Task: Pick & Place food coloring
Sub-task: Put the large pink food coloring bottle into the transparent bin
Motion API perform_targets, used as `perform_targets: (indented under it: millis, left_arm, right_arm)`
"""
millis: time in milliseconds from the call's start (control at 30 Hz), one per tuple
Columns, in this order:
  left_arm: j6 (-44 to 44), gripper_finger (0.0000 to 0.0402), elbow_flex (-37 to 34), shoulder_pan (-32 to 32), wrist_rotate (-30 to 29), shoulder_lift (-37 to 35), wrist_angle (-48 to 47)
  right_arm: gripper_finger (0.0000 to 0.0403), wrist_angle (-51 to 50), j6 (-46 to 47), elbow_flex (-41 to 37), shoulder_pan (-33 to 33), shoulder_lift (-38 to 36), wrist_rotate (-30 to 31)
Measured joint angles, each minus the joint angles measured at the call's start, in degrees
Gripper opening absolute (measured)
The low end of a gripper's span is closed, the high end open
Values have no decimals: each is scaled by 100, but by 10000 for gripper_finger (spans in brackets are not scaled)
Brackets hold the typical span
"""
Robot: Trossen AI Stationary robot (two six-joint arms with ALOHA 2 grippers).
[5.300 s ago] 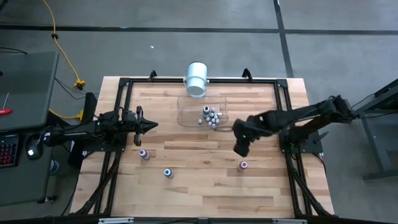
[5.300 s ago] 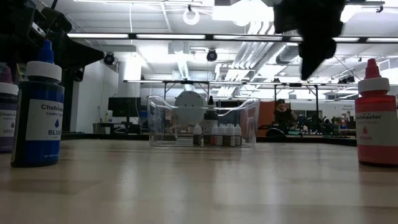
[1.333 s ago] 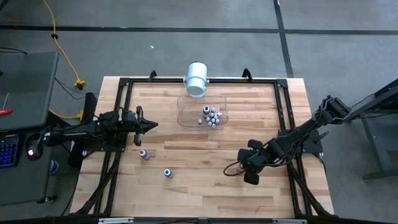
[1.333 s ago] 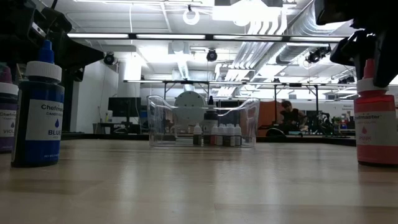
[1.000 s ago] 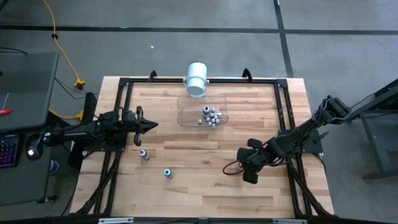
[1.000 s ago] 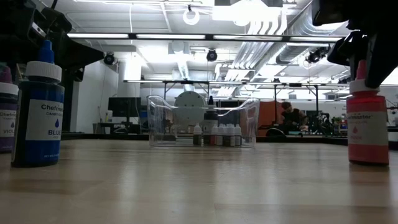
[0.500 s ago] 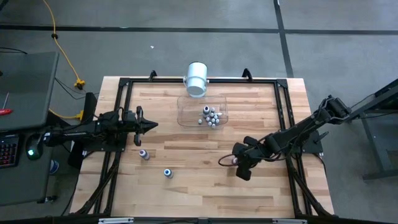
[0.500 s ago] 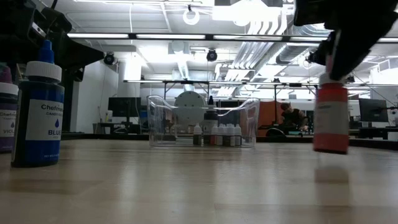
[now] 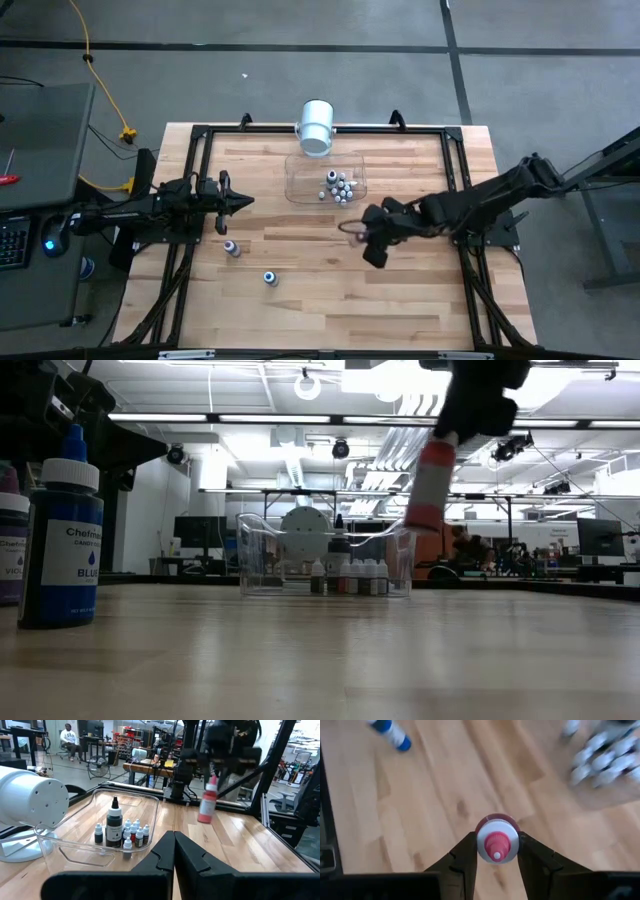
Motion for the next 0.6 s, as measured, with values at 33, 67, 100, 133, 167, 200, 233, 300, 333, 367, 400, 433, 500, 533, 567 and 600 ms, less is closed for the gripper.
perform_targets:
  millis: [33, 67, 100, 133, 167, 200, 233, 300, 333, 367, 400, 433, 500, 533, 567, 600]
  left_arm:
    - [1, 1, 0, 1, 2, 2, 0]
    - [1, 1, 0, 1, 0, 0, 0]
    - [1, 1, 0, 0, 0, 2, 0]
    - [0, 1, 0, 0, 0, 1, 0]
    - [0, 1, 0, 0, 0, 1, 0]
    - [0, 1, 0, -1, 1, 1, 0]
    - [-1, 1, 0, 0, 0, 2, 0]
    - [0, 1, 0, -1, 0, 1, 0]
    - [0, 1, 0, 1, 1, 1, 0]
    - [0, 1, 0, -2, 0, 2, 0]
    - [0, 1, 0, 1, 0, 0, 0]
    - [-1, 1, 0, -1, 0, 0, 0]
    - [-1, 1, 0, 1, 1, 1, 0]
    - [1, 1, 0, -2, 0, 2, 0]
    - [0, 1, 0, -1, 0, 0, 0]
    - [1, 1, 0, -2, 1, 2, 0]
  right_arm:
    - [109, -108, -23, 121, -80, 0, 33]
    - [109, -222, -38, 241, -153, 0, 87]
    - [109, -322, -44, 358, -223, 0, 139]
    - [109, -398, -59, 477, -292, 0, 164]
    - [109, -454, -86, 591, -361, 0, 171]
    - [109, -495, -123, 698, -427, 0, 173]
    - [109, -544, -148, 813, -493, 0, 185]
    - [109, -669, -151, 1053, -616, 61, 284]
    - [109, -733, -153, 1194, -672, 106, 352]
    - [109, -809, -155, 1341, -729, 170, 418]
    - [109, -886, -169, 1497, -790, 252, 478]
    - [109, -969, -177, 1663, -854, 340, 556]
    - [109, -1093, -189, 1985, -1002, 500, 680]
    - [109, -1148, -196, 2129, -1077, 583, 713]
    - [109, -1211, -202, 2262, -1156, 656, 754]
    - [109, -1269, -219, 2385, -1229, 731, 809]
